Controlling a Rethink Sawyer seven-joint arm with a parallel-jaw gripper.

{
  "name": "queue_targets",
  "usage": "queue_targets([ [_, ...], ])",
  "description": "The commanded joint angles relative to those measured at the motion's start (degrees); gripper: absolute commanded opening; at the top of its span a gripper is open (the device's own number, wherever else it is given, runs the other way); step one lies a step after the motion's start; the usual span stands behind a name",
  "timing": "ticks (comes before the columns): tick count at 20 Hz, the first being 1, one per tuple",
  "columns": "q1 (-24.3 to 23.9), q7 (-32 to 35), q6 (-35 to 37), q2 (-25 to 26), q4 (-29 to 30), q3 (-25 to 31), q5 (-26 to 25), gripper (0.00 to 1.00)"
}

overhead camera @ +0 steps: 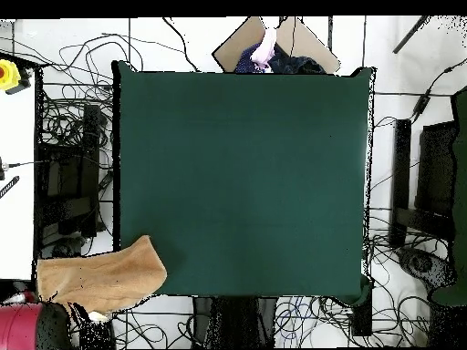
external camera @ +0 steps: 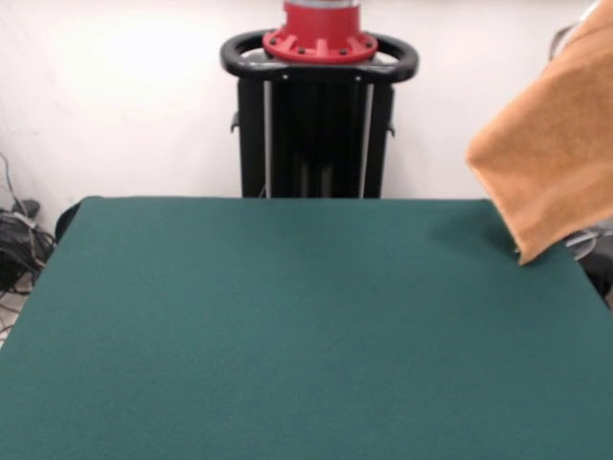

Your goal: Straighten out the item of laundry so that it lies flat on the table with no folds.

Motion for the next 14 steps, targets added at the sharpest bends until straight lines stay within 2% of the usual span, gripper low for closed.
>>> queue_targets([
  [1,0.82,16.58,-5.80,3.44,2.69,4.68,3.48,0.00],
  [9,3.89,20.92,-7.91,5.01,3.06,5.16,7.08,0.00],
  [14,6.35,24.54,-6.56,6.60,0.09,4.05,7.47,0.00],
])
